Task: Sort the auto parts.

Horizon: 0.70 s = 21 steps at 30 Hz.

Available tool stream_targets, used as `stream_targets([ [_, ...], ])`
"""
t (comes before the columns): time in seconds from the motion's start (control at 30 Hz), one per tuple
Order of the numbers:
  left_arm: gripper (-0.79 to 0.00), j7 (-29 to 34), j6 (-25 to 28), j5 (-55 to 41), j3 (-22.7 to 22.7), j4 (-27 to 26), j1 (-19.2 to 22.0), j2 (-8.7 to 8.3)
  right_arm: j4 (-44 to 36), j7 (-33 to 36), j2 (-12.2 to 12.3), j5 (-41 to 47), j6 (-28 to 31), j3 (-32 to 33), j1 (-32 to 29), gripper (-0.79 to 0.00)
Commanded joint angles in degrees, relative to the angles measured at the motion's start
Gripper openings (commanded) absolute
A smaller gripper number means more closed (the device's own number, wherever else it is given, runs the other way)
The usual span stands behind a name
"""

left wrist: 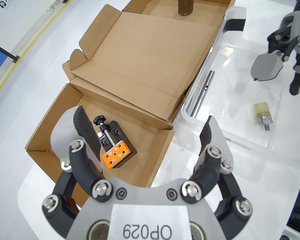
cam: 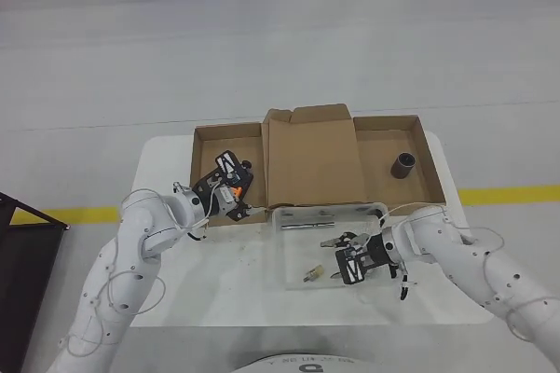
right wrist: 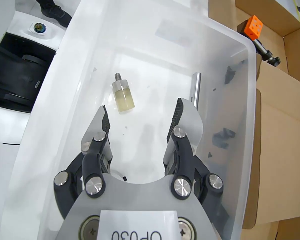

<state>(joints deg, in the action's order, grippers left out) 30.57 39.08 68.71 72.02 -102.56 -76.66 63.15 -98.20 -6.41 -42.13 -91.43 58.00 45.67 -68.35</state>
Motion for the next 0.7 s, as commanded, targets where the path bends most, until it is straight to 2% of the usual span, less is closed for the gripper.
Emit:
stream_targets([
  [0.0, 0.0, 0.0, 0.0, 0.0, 0.0, 0.0, 0.0, 0.0, 0.4, 1.2, -0.1, 1.3, 0.0, -2.2, 1.7, -0.175],
  [0.1, 0.0, 0.0, 0.0, 0.0, 0.0, 0.0, 0.0, 0.0, 1.1, 3.3, -0.3, 3.5, 0.0, -5.6, 4.4, -0.2],
  [0.33, 0.0, 0.0, 0.0, 0.0, 0.0, 0.0, 0.0, 0.0, 3.0, 7.7, -1.5, 8.1, 0.0, -12.8, 10.1, -0.351],
  [0.67, 0.0, 0.0, 0.0, 0.0, 0.0, 0.0, 0.0, 0.0, 6.7, 12.4, -3.5, 13.8, 0.0, -20.2, 16.4, -0.4],
])
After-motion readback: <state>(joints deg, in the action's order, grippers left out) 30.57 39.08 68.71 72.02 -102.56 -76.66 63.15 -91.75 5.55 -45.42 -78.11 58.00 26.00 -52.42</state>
